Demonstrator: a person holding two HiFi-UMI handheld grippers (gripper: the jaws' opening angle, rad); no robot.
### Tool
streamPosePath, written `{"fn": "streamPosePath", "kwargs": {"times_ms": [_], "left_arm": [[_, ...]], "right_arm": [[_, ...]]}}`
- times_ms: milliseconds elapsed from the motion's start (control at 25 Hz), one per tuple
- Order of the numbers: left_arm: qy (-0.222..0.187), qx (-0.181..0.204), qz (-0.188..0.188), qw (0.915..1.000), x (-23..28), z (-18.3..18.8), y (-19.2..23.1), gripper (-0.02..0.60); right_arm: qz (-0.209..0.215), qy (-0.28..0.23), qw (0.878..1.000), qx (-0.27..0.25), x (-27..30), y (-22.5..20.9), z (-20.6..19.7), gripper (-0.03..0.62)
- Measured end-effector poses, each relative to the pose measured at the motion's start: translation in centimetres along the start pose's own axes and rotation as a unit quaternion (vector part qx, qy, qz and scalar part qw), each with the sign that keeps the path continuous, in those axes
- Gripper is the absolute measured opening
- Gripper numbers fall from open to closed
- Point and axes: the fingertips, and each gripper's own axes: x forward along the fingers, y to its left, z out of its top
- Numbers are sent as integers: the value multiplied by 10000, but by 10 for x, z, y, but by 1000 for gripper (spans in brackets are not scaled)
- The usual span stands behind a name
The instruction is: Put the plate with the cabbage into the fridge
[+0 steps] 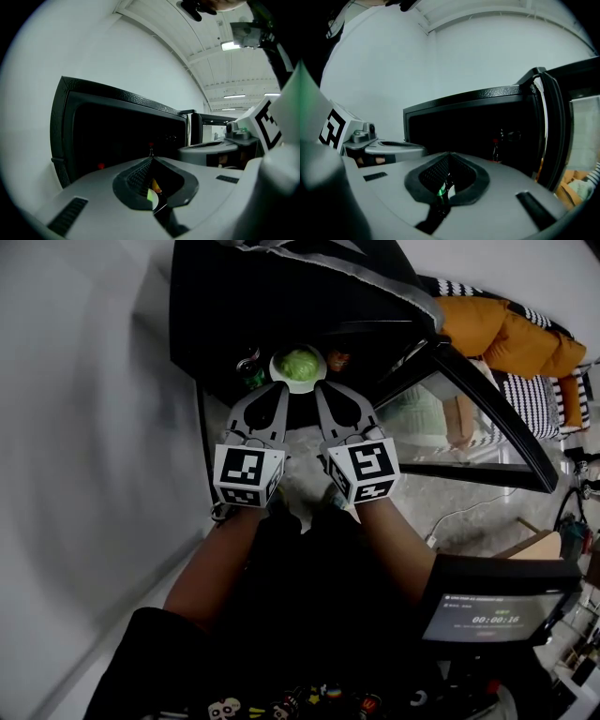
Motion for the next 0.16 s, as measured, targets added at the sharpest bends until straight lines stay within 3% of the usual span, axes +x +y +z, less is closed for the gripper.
{"fn": "streamPosePath", "kwargs": {"times_ms": [160], "left_arm": [[6, 9, -14, 10000, -5, 1, 0, 3]], "right_arm": [[-5, -27, 10000, -27, -3, 4, 3, 6]]}}
